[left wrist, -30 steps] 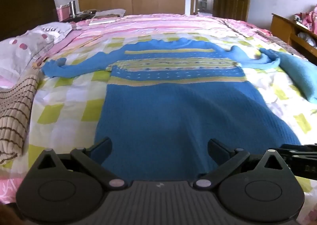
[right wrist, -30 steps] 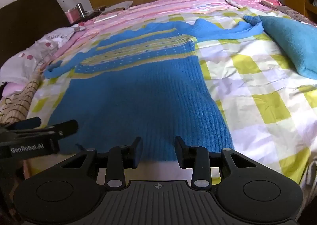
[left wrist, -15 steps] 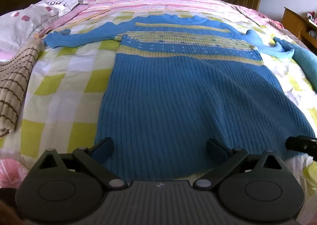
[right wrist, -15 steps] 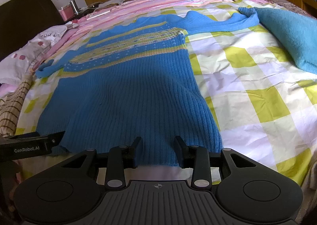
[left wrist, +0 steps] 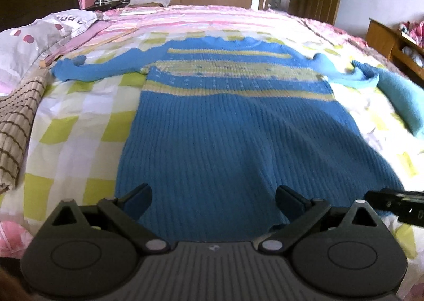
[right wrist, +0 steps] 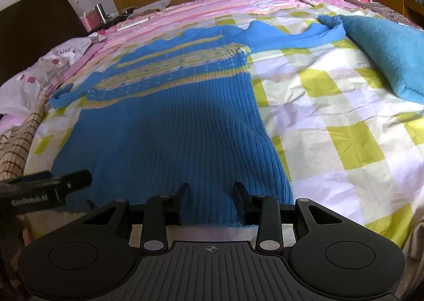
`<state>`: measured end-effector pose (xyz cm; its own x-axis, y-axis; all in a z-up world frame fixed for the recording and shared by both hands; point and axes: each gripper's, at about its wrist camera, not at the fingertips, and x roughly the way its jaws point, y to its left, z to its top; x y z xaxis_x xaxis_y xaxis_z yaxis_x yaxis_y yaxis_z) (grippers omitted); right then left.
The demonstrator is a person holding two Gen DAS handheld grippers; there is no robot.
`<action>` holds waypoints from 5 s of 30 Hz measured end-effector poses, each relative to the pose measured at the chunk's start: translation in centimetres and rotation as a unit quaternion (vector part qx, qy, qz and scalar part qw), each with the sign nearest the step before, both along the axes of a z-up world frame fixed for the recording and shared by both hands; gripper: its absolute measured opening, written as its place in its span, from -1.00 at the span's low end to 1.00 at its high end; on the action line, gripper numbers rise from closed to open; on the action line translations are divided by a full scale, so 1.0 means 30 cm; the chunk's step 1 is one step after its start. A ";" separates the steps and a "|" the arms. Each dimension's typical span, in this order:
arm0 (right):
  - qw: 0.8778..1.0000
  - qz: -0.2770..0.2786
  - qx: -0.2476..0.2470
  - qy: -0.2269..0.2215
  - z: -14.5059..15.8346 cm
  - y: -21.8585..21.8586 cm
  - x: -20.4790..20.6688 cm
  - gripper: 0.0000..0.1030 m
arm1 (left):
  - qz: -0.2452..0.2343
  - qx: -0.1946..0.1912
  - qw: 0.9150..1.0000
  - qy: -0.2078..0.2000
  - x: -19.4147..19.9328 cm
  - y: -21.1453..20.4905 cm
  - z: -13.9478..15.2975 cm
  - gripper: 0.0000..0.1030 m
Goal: Fold small clothes
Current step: 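Move both tools over the blue striped sweater toward its sleeves, then grasp the sweater sleeve cuff with the right tool, then carry the sleeve across the sweater body with the right tool and release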
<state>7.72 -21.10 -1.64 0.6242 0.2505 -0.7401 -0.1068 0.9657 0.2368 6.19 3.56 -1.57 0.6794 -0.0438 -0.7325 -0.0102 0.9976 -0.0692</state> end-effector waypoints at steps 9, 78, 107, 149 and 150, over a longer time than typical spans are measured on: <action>1.000 -0.007 0.012 -0.013 0.031 -0.027 -0.005 -0.33 | -0.011 0.002 1.000 0.002 0.005 -0.018 0.001 1.00; 0.970 -0.236 0.033 -0.051 0.089 -0.645 0.985 -0.85 | -0.056 -0.061 0.995 -0.052 0.595 -0.356 0.069 1.00; 0.960 0.217 -0.141 -0.104 0.023 0.561 0.780 -0.74 | 0.053 -0.098 0.991 -0.072 0.390 0.256 0.044 1.00; 0.986 0.114 -0.064 -0.105 0.077 0.386 0.860 -0.72 | 0.098 -0.113 0.986 -0.073 0.423 0.361 0.005 1.00; 0.987 0.095 -0.079 -0.100 0.061 0.354 0.867 -0.72 | 0.097 -0.109 0.987 -0.073 0.424 0.358 0.003 1.00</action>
<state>33.72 -10.47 0.18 0.7144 0.2687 -0.6461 -0.3191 0.9468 0.0409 18.92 14.30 -1.47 0.7884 -0.0480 -0.6132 -0.1739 0.9389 -0.2971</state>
